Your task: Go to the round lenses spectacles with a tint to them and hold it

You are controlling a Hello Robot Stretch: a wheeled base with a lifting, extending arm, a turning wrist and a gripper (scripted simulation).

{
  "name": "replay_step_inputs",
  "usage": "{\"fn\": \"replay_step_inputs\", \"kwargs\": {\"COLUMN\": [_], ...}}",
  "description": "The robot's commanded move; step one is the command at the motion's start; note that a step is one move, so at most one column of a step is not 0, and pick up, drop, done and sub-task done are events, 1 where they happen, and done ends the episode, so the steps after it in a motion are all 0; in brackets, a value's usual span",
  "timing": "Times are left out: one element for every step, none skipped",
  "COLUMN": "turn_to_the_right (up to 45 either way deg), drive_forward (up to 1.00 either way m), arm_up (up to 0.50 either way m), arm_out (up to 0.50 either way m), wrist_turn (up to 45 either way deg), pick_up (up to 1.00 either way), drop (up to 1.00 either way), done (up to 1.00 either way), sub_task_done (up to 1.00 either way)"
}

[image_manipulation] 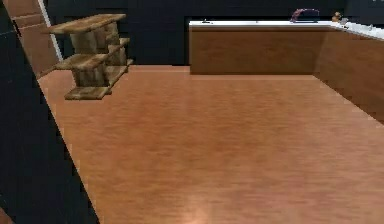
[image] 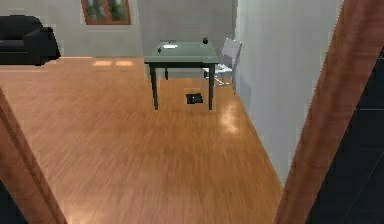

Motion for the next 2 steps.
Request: {"fn": "replay_step_inputs", "kwargs": {"turn_to_the_right": [0.0,-21.0], "drive_forward": [0.30,0.00], "arm_up": [0.00,0.00], "arm_out": [0.00,0.00], "wrist_turn": [0.0,0.0], "pick_up": [0.00,0.00], "drop": [0.00,0.00], "done": [0.00,0.00], "sub_task_done": [0.00,0.00]}}
